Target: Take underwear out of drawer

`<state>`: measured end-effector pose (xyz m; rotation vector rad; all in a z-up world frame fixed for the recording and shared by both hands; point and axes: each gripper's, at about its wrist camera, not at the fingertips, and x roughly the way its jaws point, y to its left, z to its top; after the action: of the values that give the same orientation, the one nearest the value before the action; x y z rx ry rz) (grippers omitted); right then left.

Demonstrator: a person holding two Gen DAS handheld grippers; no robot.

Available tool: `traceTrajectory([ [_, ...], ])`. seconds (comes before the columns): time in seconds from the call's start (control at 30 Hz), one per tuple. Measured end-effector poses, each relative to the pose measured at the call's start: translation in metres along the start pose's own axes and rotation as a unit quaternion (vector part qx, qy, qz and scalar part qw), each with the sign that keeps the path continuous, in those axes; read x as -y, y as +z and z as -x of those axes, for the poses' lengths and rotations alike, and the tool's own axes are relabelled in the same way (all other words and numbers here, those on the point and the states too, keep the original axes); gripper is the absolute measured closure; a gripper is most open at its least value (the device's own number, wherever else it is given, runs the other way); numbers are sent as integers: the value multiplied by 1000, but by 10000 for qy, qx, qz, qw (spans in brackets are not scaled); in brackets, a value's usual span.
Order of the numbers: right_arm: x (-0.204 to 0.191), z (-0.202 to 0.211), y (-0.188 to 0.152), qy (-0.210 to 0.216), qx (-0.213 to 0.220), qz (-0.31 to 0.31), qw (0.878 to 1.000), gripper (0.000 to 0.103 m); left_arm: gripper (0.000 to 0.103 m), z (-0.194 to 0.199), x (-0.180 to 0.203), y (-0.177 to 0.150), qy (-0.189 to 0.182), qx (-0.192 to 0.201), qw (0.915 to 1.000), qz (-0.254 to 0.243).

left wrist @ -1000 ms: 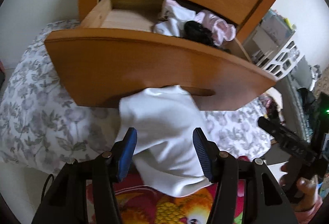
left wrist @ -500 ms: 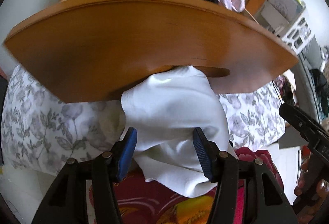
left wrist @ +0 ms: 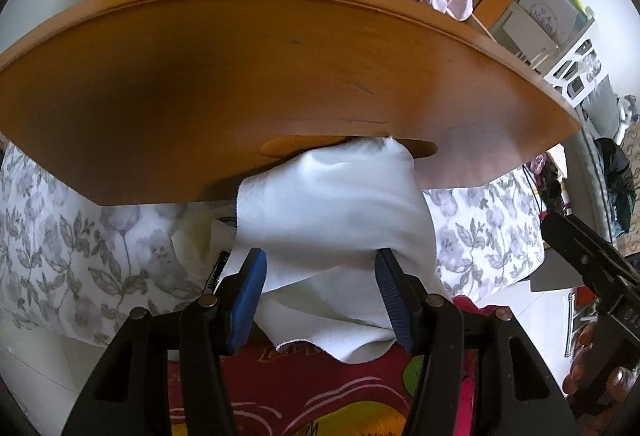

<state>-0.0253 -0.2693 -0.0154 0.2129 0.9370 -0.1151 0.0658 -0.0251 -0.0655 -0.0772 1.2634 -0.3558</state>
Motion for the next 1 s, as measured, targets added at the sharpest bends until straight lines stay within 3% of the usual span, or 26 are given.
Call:
traceTrajectory([
  [0.43, -8, 12, 7, 32, 96, 162, 9998, 0, 44, 17, -15, -9, -22, 524, 9982, 290],
  [0.73, -23, 26, 18, 41, 280, 438, 9986, 0, 43, 36, -17, -12, 365, 1047, 9936, 218],
  [0.8, -25, 27, 20, 30, 286, 464, 9985, 0, 37, 39, -20, -11, 496, 1154, 9919, 197],
  [1.0, -30, 28, 24, 18, 281, 542, 9981, 0, 35, 44, -22, -11, 676, 1290, 9892, 142],
])
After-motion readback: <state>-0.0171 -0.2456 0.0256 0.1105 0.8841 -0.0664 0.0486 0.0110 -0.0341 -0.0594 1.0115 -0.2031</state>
